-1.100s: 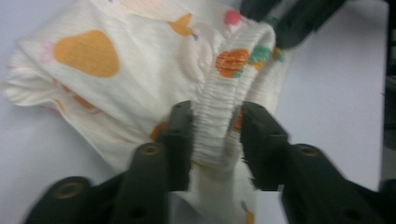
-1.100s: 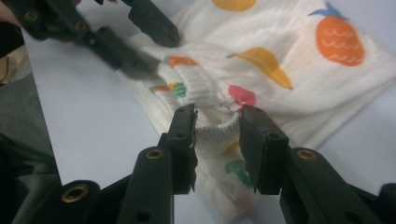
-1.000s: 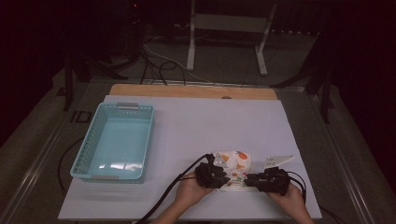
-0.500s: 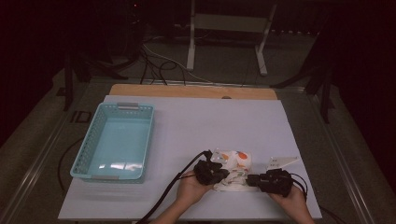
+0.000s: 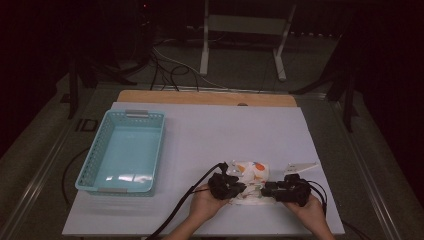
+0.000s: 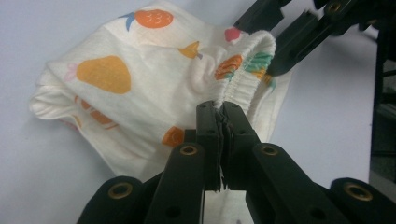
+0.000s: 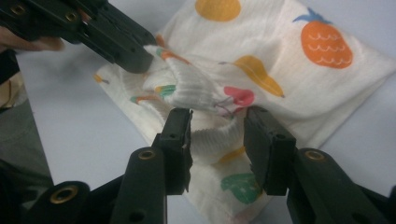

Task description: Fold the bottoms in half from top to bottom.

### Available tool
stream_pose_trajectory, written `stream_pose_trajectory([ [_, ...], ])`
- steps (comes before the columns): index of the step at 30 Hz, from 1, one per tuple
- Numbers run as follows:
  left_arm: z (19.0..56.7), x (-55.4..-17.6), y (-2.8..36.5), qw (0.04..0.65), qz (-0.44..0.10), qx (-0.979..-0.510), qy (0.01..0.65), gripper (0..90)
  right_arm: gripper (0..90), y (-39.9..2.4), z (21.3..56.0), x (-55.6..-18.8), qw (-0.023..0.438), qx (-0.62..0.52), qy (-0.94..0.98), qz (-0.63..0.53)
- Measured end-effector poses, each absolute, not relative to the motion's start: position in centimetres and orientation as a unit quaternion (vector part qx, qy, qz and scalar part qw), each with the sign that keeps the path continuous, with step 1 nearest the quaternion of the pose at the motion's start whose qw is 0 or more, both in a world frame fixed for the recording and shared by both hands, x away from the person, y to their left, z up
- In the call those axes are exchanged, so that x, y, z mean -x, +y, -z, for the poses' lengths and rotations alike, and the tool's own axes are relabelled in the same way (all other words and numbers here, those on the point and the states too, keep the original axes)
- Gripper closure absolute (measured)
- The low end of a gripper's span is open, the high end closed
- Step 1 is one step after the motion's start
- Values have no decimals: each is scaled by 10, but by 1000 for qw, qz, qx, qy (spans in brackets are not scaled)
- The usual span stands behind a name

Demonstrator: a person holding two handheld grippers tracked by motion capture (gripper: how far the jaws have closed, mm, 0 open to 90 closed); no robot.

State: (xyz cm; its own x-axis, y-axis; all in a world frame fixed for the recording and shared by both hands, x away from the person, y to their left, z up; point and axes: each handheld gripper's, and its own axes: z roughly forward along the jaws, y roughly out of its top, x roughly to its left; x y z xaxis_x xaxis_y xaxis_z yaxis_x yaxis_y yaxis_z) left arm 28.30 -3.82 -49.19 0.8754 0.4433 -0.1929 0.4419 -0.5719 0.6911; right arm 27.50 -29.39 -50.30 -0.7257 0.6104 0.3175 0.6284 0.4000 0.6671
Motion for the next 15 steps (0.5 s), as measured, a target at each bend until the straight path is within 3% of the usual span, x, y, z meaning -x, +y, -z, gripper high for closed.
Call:
stream_pose_trajectory([
  [3,491,-284,-39,396,2,-882,255,878,678,-290,507,-276,8,355,-850,390],
  [5,490,-285,-37,399,4,-880,259,878,822,-287,508,-273,-3,335,-862,381],
  [15,485,-287,-33,419,14,-866,274,877,851,-291,503,-259,-30,283,-871,401],
])
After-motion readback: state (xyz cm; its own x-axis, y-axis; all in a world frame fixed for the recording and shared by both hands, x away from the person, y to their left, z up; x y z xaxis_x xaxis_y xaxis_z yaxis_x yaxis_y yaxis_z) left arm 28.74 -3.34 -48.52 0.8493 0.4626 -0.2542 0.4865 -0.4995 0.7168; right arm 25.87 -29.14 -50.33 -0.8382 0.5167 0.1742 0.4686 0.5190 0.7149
